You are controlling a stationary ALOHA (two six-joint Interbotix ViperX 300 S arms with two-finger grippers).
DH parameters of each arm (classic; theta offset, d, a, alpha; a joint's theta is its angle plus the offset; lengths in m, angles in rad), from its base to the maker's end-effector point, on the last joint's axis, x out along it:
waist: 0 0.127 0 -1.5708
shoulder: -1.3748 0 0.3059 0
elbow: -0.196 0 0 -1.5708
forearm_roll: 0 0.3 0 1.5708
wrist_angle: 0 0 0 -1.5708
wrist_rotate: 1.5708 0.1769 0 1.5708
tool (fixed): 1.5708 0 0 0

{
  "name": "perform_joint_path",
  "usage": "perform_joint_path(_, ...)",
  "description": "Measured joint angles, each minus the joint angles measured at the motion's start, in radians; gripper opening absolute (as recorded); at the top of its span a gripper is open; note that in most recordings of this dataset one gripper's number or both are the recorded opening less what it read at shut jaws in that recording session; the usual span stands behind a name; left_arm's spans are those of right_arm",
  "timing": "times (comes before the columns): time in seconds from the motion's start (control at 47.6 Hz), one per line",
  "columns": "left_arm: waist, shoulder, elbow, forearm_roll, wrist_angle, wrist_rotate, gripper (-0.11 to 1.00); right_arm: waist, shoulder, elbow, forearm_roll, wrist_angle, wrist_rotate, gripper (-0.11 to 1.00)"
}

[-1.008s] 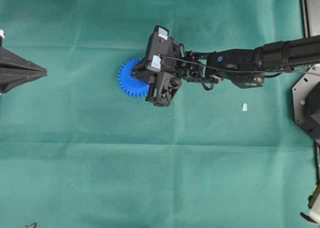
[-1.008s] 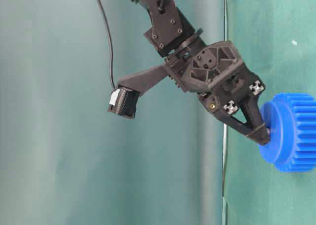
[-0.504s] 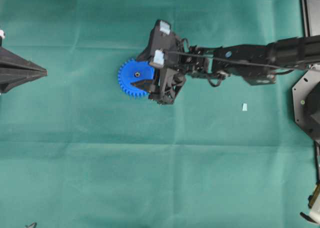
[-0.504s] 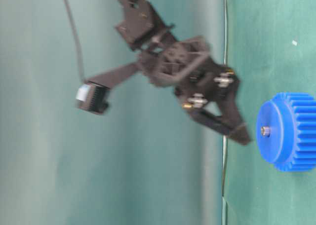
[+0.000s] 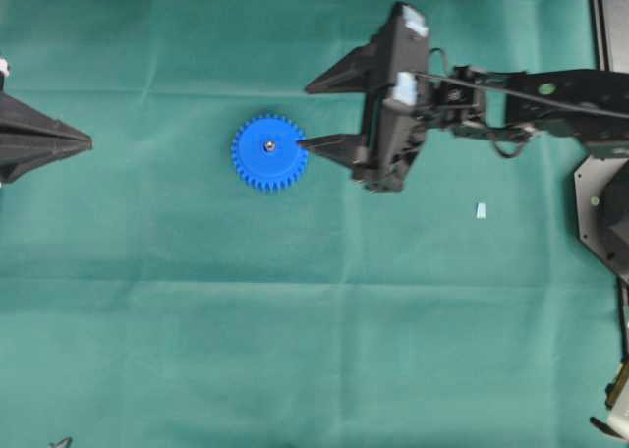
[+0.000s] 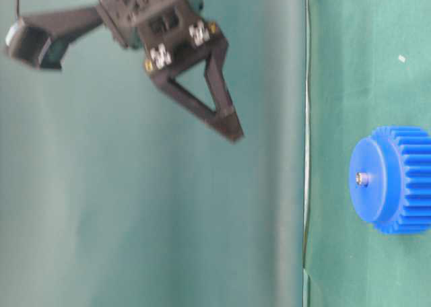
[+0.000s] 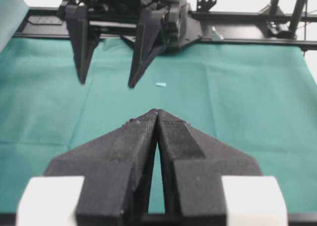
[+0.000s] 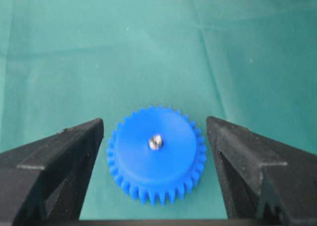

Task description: Insert the shaft into the center hole of the gear.

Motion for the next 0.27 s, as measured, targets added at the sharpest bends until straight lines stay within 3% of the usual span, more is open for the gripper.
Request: perform_joint_path(0.273,0.0,0.002,0.0,0.0,0.0,0.0,0.0,0.0,-0.138,0.13,0.0,-0.002,0.0,0.84)
